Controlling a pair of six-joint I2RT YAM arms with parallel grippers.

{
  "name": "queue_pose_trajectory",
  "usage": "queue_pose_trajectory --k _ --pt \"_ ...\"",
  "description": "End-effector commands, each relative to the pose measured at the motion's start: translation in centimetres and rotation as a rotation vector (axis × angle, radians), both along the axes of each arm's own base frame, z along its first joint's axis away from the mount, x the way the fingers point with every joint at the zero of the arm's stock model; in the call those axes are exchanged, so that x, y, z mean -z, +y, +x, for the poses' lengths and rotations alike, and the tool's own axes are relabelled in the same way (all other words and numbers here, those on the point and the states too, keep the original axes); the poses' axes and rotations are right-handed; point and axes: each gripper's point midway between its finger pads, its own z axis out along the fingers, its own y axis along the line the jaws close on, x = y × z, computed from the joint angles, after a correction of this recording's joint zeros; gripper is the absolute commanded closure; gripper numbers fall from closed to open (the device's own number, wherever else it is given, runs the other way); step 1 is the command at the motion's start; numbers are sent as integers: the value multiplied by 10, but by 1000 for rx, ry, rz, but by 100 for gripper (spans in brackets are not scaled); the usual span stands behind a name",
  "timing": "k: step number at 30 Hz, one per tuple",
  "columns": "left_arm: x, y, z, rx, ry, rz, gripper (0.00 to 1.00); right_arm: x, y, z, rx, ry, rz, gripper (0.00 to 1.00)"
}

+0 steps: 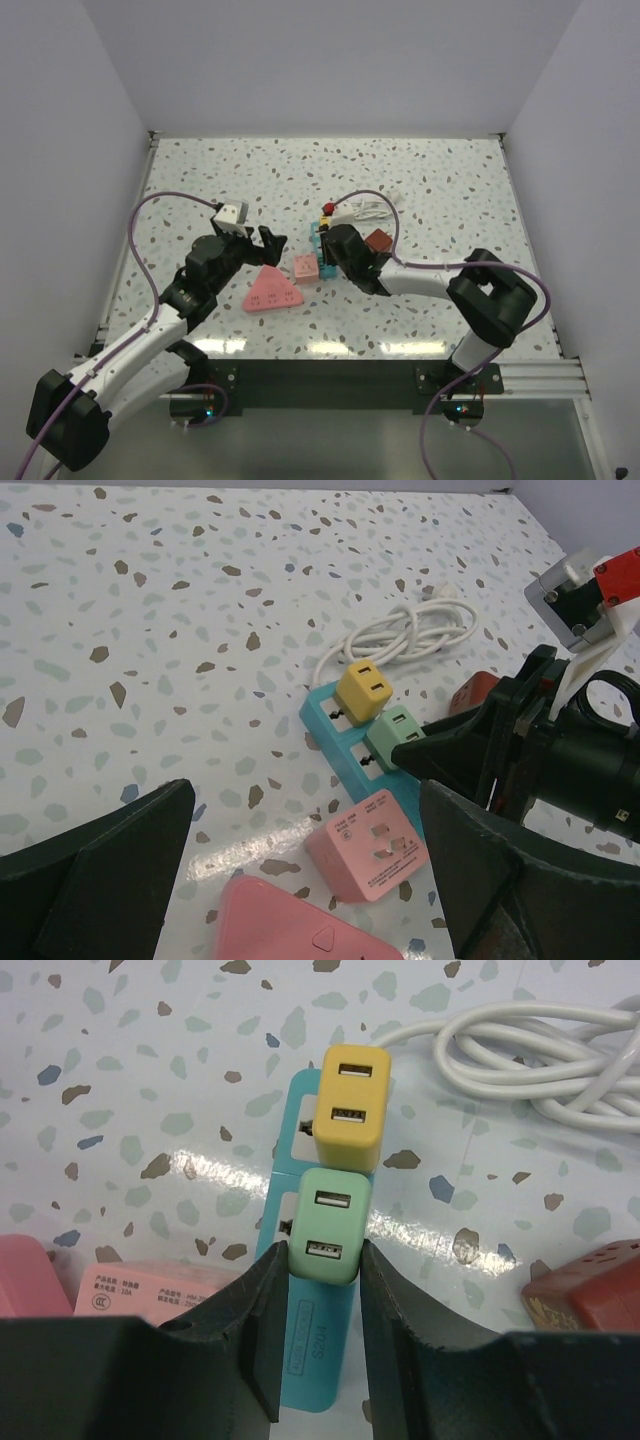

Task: Insert the plug

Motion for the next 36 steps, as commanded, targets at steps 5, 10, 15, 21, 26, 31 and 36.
queue_pose_trajectory --k 5,10,15,21,26,31,36 --pt "-9 7 -2 -22 -22 -2 0 84 -99 -36 125 352 -288 100" --pt "-9 8 -2 -26 -22 -5 0 54 -109 -5 178 286 -254 100" --pt "-5 11 -1 -42 -12 -2 0 36 -114 18 218 226 -267 100" --pt "-4 17 -2 -78 0 -8 0 8 -102 25 170 173 -214 73" --pt "-5 13 -5 -57 3 -29 0 -20 -94 14 111 133 -153 39" --pt "-4 15 -6 -71 17 -38 0 -51 -81 -11 41 43 -113 27" --pt "-3 6 -9 -55 47 -56 1 -71 -85 -31 71 -31 -63 24"
